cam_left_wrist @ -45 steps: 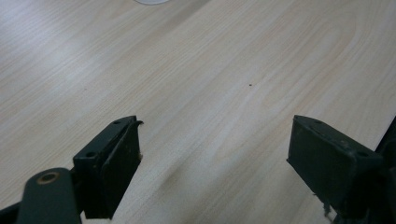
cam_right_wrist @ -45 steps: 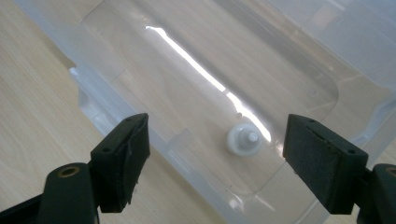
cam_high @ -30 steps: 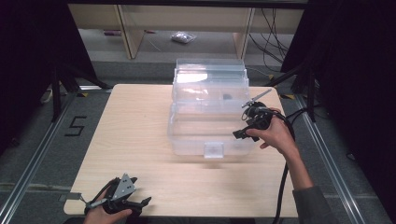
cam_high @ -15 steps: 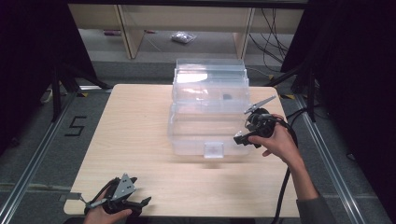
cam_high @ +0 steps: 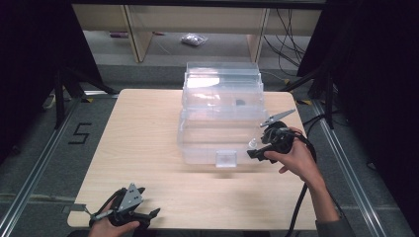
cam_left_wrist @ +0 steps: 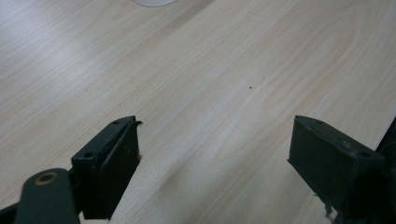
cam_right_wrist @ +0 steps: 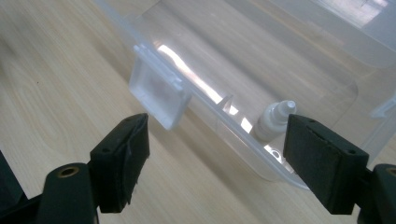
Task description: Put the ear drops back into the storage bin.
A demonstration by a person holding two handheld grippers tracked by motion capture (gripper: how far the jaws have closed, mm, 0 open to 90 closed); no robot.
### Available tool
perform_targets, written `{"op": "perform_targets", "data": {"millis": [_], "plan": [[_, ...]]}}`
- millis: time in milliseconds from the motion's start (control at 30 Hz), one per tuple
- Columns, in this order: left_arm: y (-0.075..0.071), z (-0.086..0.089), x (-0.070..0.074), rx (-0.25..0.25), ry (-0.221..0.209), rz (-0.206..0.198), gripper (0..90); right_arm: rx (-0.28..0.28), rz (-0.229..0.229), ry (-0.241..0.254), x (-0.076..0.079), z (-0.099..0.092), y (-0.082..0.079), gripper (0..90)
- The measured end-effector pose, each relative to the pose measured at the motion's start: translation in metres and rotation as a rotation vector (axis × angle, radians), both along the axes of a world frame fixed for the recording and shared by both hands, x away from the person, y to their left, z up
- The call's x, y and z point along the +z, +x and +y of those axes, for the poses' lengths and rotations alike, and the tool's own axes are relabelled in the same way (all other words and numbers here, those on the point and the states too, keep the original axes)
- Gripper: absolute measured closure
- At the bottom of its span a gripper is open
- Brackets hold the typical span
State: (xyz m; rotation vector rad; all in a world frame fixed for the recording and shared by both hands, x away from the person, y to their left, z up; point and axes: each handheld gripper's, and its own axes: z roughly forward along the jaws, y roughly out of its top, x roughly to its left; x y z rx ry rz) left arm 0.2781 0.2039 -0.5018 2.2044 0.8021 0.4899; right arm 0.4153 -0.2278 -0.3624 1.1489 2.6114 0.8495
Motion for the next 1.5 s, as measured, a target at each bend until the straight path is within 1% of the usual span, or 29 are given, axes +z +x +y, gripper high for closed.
{"op": "perform_targets", "data": {"millis": [33, 133, 167, 267, 333, 400, 433, 467, 500, 600, 700, 733, 767, 800, 833, 900, 933, 967, 1100, 1133, 1167, 1200, 1233, 1300, 1333, 1367, 1400, 1433, 1500], "plan": [[0.000, 0.000, 0.000, 0.001, -0.001, 0.000, 15.7, 0.020, -0.003, 0.008, -0.001, -0.001, 0.000, 23.5], [0.000, 0.000, -0.001, 0.003, 0.005, -0.001, 15.7, 0.001, -0.008, 0.023, -0.002, -0.001, -0.005, 23.1], [-0.001, -0.001, -0.001, 0.007, -0.007, 0.007, 15.7, 0.020, -0.021, 0.003, -0.003, -0.002, -0.004, 23.1], [0.000, -0.001, -0.001, 0.003, 0.008, -0.002, 15.7, 0.015, -0.025, 0.029, -0.004, -0.001, -0.007, 23.0], [0.000, 0.000, 0.000, 0.004, 0.008, -0.002, 15.7, -0.002, 0.001, 0.019, -0.002, 0.000, -0.010, 23.0], [0.000, 0.001, 0.001, -0.004, 0.032, 0.000, 15.7, 0.044, -0.042, 0.032, -0.006, 0.000, -0.010, 22.9], [0.000, 0.001, 0.001, -0.007, 0.035, 0.001, 15.7, 0.047, -0.038, 0.035, -0.006, 0.000, -0.011, 22.8], [0.000, 0.000, 0.000, -0.001, 0.006, 0.002, 15.7, 0.025, -0.020, 0.038, -0.005, 0.001, -0.014, 22.8], [0.000, 0.000, 0.000, -0.003, 0.004, 0.004, 15.7, 0.035, -0.028, 0.033, -0.005, 0.001, -0.015, 22.8], [0.000, 0.001, 0.001, -0.007, 0.034, 0.000, 15.7, 0.044, -0.044, 0.054, -0.008, 0.003, -0.017, 22.7], [0.000, 0.000, 0.000, 0.007, 0.020, 0.007, 15.7, 0.060, -0.055, 0.042, -0.009, 0.002, -0.021, 22.5], [0.001, 0.001, 0.001, -0.008, 0.035, -0.002, 15.7, 0.042, -0.042, 0.053, -0.009, 0.002, -0.023, 22.3], [0.000, 0.001, 0.001, -0.004, 0.029, 0.001, 15.7, 0.049, -0.060, 0.044, -0.012, 0.002, -0.024, 22.2], [0.000, 0.001, 0.001, -0.006, 0.028, 0.003, 15.7, 0.034, -0.034, 0.050, -0.010, 0.003, -0.027, 22.2], [0.000, 0.001, 0.001, -0.005, 0.028, 0.003, 15.7, 0.054, -0.065, 0.051, -0.014, 0.002, -0.027, 21.7], [-0.001, 0.001, 0.002, -0.008, 0.028, 0.006, 15.7, 0.080, -0.065, 0.062, -0.016, 0.002, -0.028, 21.1], [0.000, 0.001, 0.001, -0.008, 0.028, 0.005, 15.7, 0.066, -0.065, 0.077, -0.018, 0.003, -0.029, 21.0], [0.000, 0.001, 0.001, -0.007, 0.028, 0.005, 15.7, 0.098, -0.075, 0.060, -0.019, 0.000, -0.028, 20.6], [0.000, 0.001, 0.001, -0.008, 0.028, 0.006, 15.7, 0.082, -0.080, 0.075, -0.023, 0.000, -0.031, 20.0], [0.000, 0.001, 0.001, -0.008, 0.028, 0.006, 15.7, 0.086, -0.101, 0.078, -0.026, 0.001, -0.031, 19.9], [0.000, 0.001, 0.001, -0.008, 0.028, 0.005, 15.7, 0.073, -0.085, 0.084, -0.027, 0.001, -0.033, 19.9], [0.000, 0.001, 0.001, -0.008, 0.028, 0.006, 15.7, 0.082, -0.099, 0.070, -0.028, 0.000, -0.033, 20.0], [0.000, 0.001, 0.001, -0.009, 0.027, 0.006, 15.7, 0.081, -0.067, 0.081, -0.030, 0.001, -0.035, 20.1], [0.000, 0.001, 0.001, -0.007, 0.027, 0.006, 15.7, 0.091, -0.092, 0.069, -0.033, -0.001, -0.035, 20.1], [0.000, 0.001, 0.001, -0.008, 0.027, 0.006, 15.7, 0.077, -0.095, 0.086, -0.036, 0.000, -0.037, 20.1], [0.000, 0.001, 0.001, -0.008, 0.027, 0.006, 15.7, 0.082, -0.075, 0.085, -0.036, -0.001, -0.038, 20.2], [0.000, 0.001, 0.001, -0.007, 0.026, 0.006, 15.7, 0.075, -0.098, 0.093, -0.039, -0.001, -0.038, 20.3], [0.000, 0.000, 0.000, -0.001, 0.002, 0.000, 15.7, 0.080, -0.105, 0.091, -0.042, -0.002, -0.039, 20.3], [0.000, 0.001, 0.001, -0.008, 0.027, 0.007, 15.7, 0.083, -0.082, 0.082, -0.044, -0.003, -0.042, 20.4]]}}
